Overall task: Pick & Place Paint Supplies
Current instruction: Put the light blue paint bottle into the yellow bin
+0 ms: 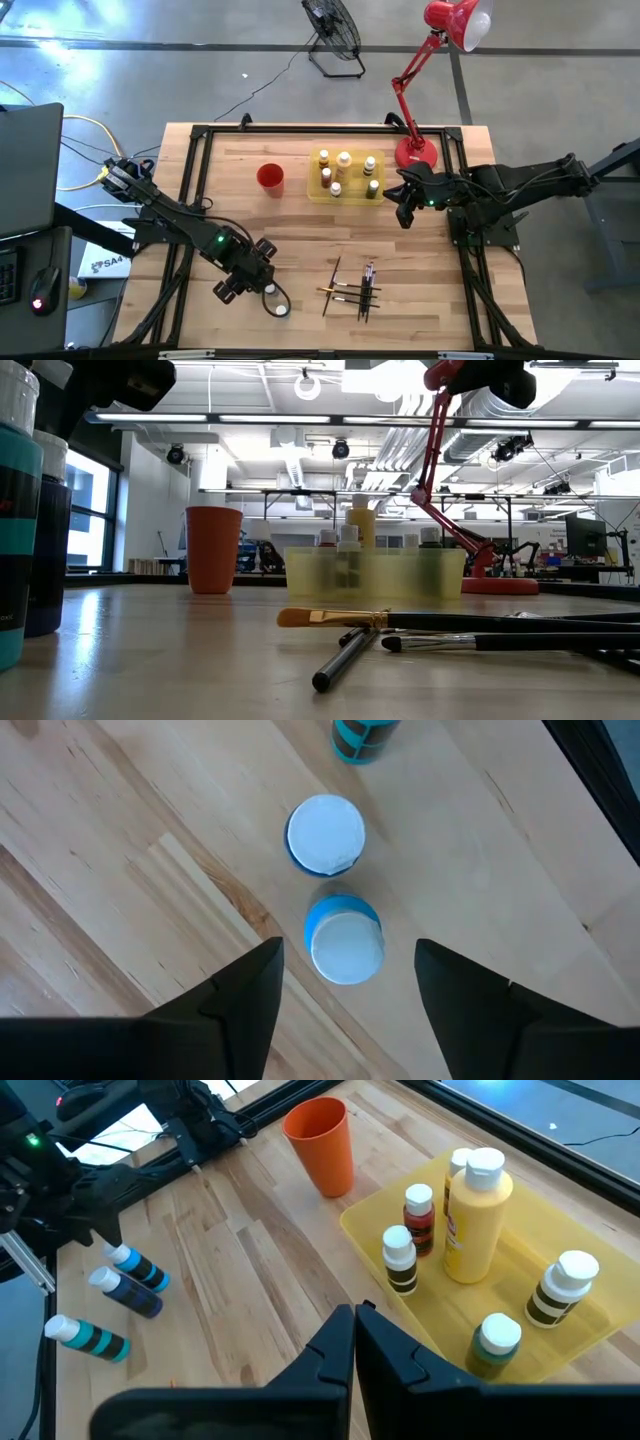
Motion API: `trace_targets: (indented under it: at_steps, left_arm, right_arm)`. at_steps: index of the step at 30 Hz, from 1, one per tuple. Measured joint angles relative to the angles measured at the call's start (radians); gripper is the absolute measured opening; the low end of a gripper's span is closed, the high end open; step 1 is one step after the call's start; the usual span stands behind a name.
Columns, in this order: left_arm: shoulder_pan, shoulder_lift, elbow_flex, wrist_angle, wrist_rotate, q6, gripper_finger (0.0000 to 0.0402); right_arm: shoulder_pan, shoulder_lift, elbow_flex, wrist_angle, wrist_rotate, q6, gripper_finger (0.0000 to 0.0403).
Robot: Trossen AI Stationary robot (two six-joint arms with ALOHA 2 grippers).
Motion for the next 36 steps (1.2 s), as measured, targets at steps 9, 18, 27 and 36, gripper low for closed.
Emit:
trace_targets:
  at_steps: [9,18,27,36]
  left_arm:
    - [0.000,0.000,0.000,-0.018,0.000,-0.001,0.0223]
    - [0.000,0.000,0.000,-0.032,0.000,-0.001,0.0223]
    - [0.000,0.064,0.001,-0.019,0.000,-0.004,0.0223]
    - [0.000,0.094,0.000,0.003,0.029,-0.032,0.0223]
  right_arm:
    - [0.000,0.000,0.000,0.000,0.000,0.000,0.0005]
    - [0.000,0.000,0.000,0.000,0.000,0.000,0.0005]
    - [0.000,0.000,0.000,-0.003,0.000,0.000,0.0005]
    - [0.000,0.000,0.000,-0.026,0.000,0.000,0.0005]
